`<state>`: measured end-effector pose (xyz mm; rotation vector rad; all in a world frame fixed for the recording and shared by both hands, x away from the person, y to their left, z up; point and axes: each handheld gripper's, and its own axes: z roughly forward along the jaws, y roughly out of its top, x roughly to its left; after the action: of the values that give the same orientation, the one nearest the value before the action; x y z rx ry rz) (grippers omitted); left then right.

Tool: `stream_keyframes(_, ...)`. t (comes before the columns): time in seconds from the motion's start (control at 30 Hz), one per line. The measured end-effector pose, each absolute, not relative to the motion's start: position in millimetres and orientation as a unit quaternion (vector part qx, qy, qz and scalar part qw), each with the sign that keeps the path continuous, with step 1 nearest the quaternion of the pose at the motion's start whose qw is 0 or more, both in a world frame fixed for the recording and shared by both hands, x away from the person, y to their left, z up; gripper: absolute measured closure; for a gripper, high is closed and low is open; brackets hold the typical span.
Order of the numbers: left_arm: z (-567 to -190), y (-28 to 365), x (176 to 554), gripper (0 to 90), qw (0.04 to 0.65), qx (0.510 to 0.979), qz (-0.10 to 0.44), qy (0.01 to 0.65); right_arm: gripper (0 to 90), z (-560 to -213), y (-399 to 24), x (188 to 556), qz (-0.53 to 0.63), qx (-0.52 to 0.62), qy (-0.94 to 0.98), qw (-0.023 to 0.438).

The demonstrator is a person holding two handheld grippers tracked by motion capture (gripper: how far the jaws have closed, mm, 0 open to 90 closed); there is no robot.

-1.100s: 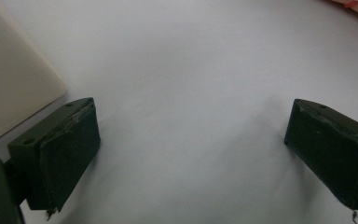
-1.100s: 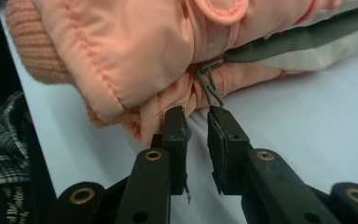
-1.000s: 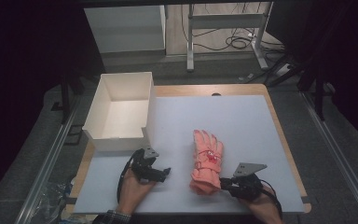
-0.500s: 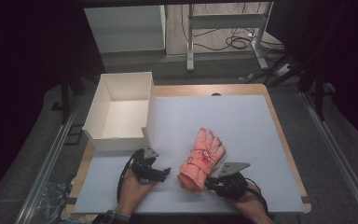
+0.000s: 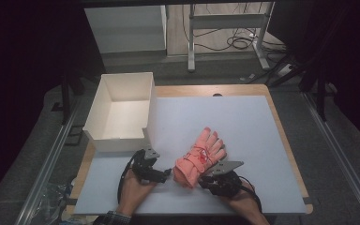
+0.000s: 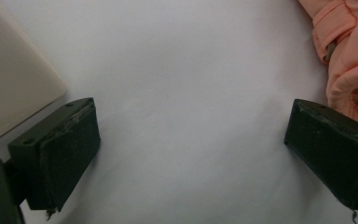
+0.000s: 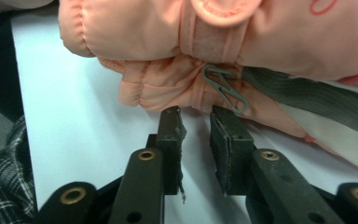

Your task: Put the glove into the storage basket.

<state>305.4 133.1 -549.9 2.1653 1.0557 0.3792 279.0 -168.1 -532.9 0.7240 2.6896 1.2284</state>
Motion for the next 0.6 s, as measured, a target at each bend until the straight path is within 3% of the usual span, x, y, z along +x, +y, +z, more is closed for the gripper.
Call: stream_keyframes(0.6, -549.6, 132.4, 305.5, 3.3, 0.341, 0.835, 0.146, 0.407, 56.8, -517.4, -241.6, 302.2, 0.388, 0.325, 0.848, 0.157)
